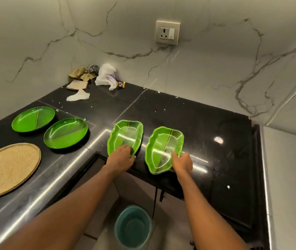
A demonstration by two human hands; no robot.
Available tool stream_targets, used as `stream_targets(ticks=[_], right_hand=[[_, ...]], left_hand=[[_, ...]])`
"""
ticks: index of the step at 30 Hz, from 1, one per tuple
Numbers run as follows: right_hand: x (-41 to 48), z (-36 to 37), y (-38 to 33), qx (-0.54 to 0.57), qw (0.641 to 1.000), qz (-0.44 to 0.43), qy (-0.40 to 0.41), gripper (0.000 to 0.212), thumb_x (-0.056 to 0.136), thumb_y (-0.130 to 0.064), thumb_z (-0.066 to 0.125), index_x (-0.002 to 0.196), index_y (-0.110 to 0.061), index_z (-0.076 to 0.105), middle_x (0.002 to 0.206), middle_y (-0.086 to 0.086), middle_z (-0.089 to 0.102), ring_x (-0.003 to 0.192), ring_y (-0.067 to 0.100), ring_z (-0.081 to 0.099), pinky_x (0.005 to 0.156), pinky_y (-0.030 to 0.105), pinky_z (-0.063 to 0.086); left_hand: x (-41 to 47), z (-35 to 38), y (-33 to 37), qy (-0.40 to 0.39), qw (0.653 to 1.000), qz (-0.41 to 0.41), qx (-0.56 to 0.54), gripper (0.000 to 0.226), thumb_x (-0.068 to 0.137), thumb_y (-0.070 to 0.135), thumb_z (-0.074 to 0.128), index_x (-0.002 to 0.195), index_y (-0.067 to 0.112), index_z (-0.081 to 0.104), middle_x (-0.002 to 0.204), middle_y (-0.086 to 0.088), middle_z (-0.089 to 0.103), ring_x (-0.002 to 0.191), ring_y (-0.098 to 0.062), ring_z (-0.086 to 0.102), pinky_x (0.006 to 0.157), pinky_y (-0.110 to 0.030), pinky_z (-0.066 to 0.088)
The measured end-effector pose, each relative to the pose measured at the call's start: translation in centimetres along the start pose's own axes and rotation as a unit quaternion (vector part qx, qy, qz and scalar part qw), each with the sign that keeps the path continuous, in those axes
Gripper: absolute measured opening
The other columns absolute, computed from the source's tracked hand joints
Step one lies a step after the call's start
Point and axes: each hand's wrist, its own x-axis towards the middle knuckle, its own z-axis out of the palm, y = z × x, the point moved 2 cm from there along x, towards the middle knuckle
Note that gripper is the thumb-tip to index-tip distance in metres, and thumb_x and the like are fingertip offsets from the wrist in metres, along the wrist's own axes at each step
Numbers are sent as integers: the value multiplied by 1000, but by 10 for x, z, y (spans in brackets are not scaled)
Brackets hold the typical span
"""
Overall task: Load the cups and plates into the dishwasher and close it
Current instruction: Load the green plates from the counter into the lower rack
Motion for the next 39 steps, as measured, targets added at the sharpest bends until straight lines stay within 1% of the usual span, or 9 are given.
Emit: stream_targets(ticks=[3,8,14,19,26,31,34,37,39], right_hand=[[1,0,8,20,999,-13,26,38,86,-37,57,105,-4,57,105,17,66,97,35,62,68,31,38],[2,-3,20,51,997,-49,42,24,89,-31,56,93,-8,54,91,12,61,83,29,55,66,30,35],[-8,-12,31,79,989,-107,70,25,92,-28,56,80,-8,45,71,5,49,71,26,48,62,32,32],[-21,-32,44,80,991,-85,59,22,90,-24,58,80,-7,48,79,12,55,75,26,49,64,32,32],[-101,-46,98,138,985,-74,76,19,90,-20,58,101,-5,60,90,9,61,85,24,56,78,36,45],[-172,-54,144,153,983,-73,71,16,91,-22,58,84,-9,51,76,7,55,73,26,54,69,40,47],[-211,-63,163,143,985,-74,62,13,92,-19,56,88,-8,51,79,8,56,73,25,56,67,39,50],[-245,-75,183,104,989,-70,74,18,92,-23,56,80,-12,48,71,2,53,66,20,52,53,27,40],[-259,-83,194,83,992,-63,78,22,92,-24,56,77,-14,44,69,1,51,66,20,50,54,30,36]], left_hand=[[0,5,2,27,998,8,50,38,90,37,57,120,13,55,120,-5,53,113,-26,50,91,-42,48],[-11,0,12,26,989,41,138,24,85,11,50,108,7,52,111,-11,51,100,-34,56,73,-48,53],[-29,-30,13,130,980,54,137,17,89,17,45,104,10,47,104,-11,56,93,-35,58,68,-45,49],[-65,-39,4,205,976,67,39,5,92,13,40,97,13,40,98,-10,54,88,-38,57,59,-42,36],[-156,-30,-18,269,961,44,-44,4,95,17,39,96,19,35,93,-15,61,79,-44,61,56,-41,41],[-227,-17,-22,246,959,17,-140,15,99,33,32,92,20,33,98,-20,64,85,-48,60,61,-39,34],[-268,-5,-20,231,957,3,-176,19,100,34,30,91,18,34,96,-23,65,86,-48,60,63,-41,34],[-305,14,-15,209,953,-11,-221,26,102,37,27,87,17,33,96,-24,65,85,-48,59,66,-42,35],[-320,27,-11,196,949,-28,-245,28,102,39,27,85,18,33,96,-23,65,86,-47,58,66,-41,35]])
